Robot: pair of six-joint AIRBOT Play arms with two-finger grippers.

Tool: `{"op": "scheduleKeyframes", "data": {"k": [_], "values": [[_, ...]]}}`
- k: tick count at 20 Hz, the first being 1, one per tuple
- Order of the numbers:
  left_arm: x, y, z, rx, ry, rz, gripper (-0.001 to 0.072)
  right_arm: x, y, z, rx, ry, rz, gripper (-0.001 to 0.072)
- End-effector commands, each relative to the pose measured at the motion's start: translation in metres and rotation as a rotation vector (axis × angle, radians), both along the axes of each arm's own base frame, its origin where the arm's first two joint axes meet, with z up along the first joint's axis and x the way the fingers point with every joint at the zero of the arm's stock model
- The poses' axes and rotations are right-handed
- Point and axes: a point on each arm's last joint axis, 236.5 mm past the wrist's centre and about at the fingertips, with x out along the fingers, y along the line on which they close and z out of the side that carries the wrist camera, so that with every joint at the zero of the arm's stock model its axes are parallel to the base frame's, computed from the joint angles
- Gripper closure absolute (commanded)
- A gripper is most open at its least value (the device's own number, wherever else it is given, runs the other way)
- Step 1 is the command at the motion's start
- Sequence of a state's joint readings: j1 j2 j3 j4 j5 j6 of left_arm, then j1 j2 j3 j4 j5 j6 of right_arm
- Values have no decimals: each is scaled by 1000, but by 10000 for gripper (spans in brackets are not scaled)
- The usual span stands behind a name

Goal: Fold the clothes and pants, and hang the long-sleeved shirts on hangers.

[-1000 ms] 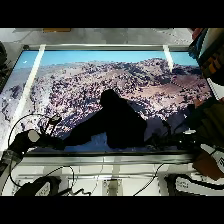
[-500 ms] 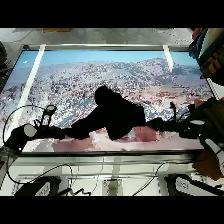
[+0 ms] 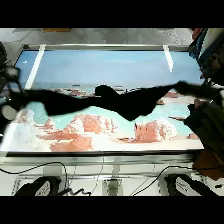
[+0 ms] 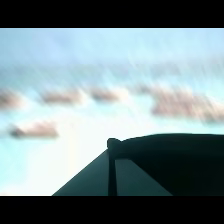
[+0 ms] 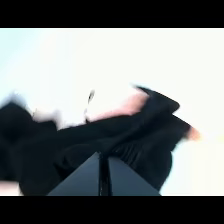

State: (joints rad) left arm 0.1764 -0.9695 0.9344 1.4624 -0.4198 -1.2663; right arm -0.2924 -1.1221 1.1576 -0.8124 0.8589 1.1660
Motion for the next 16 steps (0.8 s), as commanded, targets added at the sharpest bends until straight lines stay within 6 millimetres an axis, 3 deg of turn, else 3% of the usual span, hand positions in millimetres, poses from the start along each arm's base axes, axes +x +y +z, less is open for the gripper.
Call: {"op": "scheduleKeyframes", "data": {"k": [1,4,5,7,9,11,14,16], "values": [[15,67,114,69,-254,147,700,24,-58,106,-169,-232,-209,690],[10,113,156,103,-326,241,700,28,-77,149,-267,-308,-258,690],[8,123,160,108,-331,262,700,28,-80,152,-285,-301,-262,690],[0,141,142,120,-260,296,699,22,-85,137,-344,-230,-246,689],[-12,159,99,160,-72,315,697,6,-87,101,-393,-71,-202,688],[-34,175,42,186,173,316,697,-20,-84,60,-411,122,-147,689],[-79,195,-44,196,528,327,698,-54,-77,8,-392,339,-81,689],[-110,202,-90,217,707,332,698,-68,-74,-20,-378,419,-59,689]]}}
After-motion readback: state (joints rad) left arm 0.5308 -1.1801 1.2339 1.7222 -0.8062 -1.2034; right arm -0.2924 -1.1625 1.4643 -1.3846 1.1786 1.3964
